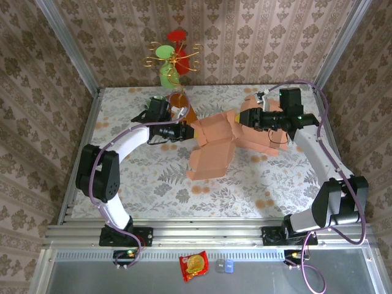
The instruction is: Fold the paper box
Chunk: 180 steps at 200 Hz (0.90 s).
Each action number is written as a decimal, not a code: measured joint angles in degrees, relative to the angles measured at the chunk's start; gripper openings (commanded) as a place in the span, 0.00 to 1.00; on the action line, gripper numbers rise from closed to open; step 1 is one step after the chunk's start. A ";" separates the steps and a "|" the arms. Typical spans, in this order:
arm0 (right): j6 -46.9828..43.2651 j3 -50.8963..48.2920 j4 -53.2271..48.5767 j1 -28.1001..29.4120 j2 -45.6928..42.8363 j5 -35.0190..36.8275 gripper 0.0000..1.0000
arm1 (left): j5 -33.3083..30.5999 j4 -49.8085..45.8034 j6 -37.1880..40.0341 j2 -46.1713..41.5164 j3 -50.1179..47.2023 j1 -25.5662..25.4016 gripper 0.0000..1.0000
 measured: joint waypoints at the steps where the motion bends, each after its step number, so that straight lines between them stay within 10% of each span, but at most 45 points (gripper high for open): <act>1: -0.04 0.02 -0.02 0.02 0.00 0.00 0.45 | 0.02 0.00 0.02 0.00 0.00 0.00 0.00; 180: -7.06 5.22 -8.57 8.07 1.27 16.90 0.37 | -0.07 -2.23 0.59 0.55 0.85 -0.02 0.00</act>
